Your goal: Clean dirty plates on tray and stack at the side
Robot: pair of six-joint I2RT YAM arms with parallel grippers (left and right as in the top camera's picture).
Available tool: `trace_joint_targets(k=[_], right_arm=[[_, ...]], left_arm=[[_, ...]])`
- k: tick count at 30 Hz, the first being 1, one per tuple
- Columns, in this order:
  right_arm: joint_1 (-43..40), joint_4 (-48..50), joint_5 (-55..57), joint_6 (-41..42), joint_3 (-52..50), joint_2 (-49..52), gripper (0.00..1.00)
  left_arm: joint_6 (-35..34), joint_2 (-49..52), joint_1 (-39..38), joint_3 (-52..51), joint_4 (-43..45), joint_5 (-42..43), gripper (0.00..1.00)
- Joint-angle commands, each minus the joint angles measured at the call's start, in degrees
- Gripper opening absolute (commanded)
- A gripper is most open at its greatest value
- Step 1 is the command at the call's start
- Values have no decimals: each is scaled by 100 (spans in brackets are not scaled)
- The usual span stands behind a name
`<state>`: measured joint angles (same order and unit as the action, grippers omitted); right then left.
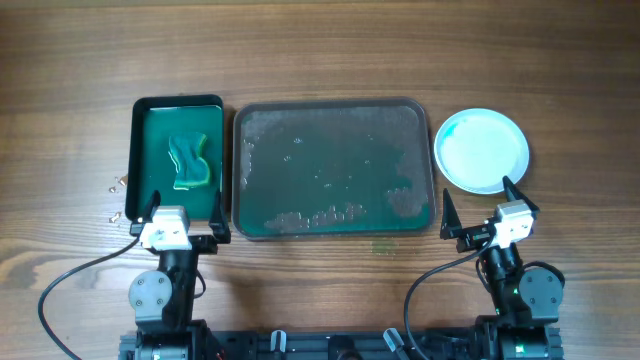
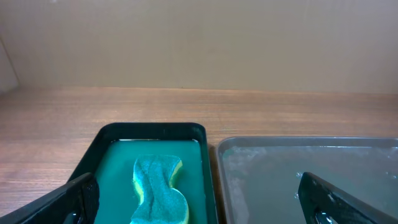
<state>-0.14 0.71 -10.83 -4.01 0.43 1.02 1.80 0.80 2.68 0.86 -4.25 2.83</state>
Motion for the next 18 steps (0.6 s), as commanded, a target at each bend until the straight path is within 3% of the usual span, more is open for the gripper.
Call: trace_joint_targets(k=[1, 18], right_arm=[[28, 11, 57, -42, -13, -37, 100], [28, 11, 57, -39, -13, -37, 100]], left_arm=[[-74, -46, -22, -52, 0, -101, 100], [-76, -46, -22, -52, 0, -101, 100]])
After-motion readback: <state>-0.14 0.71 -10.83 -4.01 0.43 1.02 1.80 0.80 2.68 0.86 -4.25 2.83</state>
